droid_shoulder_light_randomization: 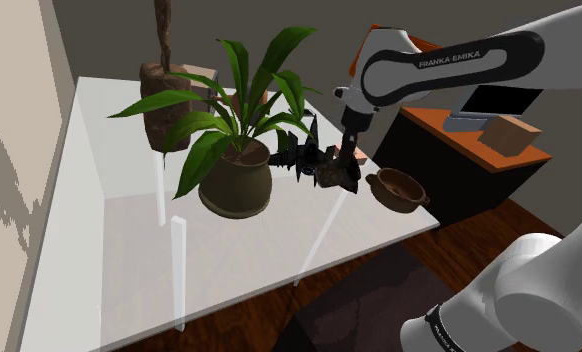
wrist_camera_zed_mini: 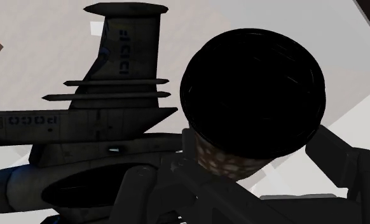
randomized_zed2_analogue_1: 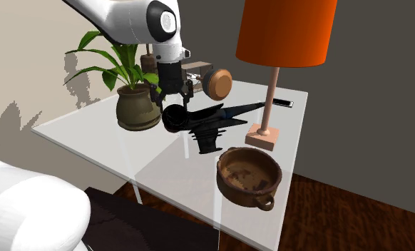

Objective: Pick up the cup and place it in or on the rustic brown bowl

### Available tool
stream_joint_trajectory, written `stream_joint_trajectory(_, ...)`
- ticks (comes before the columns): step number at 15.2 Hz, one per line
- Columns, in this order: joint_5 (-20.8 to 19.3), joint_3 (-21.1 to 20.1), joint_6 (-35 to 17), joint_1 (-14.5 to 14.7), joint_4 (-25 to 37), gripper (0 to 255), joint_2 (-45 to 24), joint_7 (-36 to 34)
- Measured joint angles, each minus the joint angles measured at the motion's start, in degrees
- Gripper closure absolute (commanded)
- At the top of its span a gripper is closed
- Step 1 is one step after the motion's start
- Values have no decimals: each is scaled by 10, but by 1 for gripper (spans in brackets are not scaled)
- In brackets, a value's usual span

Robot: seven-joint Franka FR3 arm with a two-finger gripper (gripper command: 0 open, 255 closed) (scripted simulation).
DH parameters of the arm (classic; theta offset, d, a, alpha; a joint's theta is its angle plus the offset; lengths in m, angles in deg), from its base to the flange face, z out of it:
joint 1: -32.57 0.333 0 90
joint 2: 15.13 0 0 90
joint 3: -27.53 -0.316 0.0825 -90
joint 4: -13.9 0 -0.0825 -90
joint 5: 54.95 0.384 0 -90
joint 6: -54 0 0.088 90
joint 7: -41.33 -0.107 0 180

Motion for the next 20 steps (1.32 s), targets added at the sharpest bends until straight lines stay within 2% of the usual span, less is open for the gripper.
stream_joint_trajectory(13,1,-2,99,1,70,255,29,2)
stream_joint_trajectory(20,-23,47,117,-36,60,255,62,80)
